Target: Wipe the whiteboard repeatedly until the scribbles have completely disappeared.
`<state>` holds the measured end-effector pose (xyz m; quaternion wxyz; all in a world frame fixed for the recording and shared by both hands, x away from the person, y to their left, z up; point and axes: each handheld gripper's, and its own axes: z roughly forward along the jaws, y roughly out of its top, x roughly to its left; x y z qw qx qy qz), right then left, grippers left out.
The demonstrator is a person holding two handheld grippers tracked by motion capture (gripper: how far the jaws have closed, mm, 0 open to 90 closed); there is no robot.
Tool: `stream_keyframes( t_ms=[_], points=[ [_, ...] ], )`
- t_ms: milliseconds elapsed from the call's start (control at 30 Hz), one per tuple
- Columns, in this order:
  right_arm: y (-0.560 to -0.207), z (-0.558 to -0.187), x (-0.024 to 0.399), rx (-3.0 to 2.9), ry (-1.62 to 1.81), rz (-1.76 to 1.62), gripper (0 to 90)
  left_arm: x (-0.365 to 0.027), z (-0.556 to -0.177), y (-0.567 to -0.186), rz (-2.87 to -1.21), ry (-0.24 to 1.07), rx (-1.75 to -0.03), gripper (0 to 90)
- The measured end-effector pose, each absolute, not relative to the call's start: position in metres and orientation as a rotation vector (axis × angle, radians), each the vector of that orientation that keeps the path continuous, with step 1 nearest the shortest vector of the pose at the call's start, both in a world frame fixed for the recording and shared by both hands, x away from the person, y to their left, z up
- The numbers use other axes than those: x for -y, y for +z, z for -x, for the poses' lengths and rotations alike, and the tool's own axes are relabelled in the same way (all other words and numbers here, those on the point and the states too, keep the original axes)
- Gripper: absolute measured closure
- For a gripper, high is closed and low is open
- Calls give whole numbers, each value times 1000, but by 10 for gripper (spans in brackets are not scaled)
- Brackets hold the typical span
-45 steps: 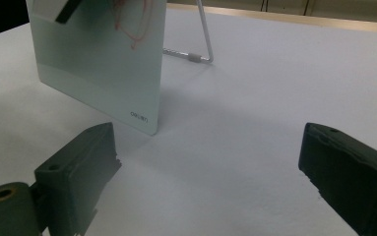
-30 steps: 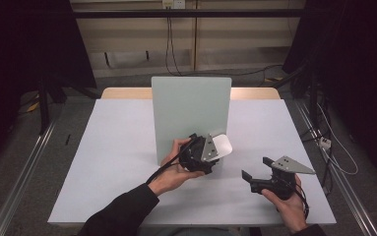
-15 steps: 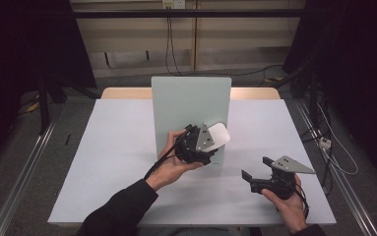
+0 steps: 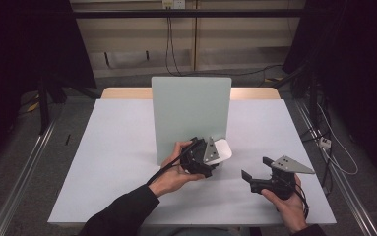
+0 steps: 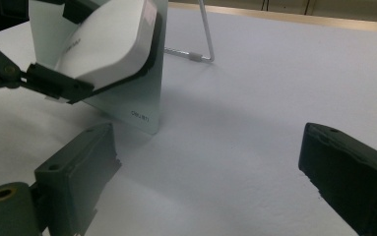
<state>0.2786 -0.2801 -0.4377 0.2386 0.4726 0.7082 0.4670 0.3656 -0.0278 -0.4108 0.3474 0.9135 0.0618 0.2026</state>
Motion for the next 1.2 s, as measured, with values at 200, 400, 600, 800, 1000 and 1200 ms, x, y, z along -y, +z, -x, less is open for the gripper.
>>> stream_keyframes(
  t_ms=[200, 400, 600, 800, 1000, 1200],
  points=[
    [-438, -279, 280, -1940, 1279, -1294, 73, 30, -366, -419, -2425, 463, -120, 310],
    [-438, -279, 280, -1938, 1279, -1295, 73, 30, -370, -407, -2371, 482, -149, 310],
    [-438, -279, 281, -1938, 1279, -1296, 73, 23, -383, -371, -2259, 543, -214, 310],
    [-437, -279, 280, -1940, 1281, -1290, 73, 21, -384, -368, -2234, 592, -211, 310],
    [-437, -279, 280, -1939, 1280, -1291, 73, 29, -376, -387, -2300, 570, -154, 310],
    [-437, -279, 280, -1939, 1280, -1294, 73, 33, -369, -406, -2378, 516, -116, 310]
  ],
)
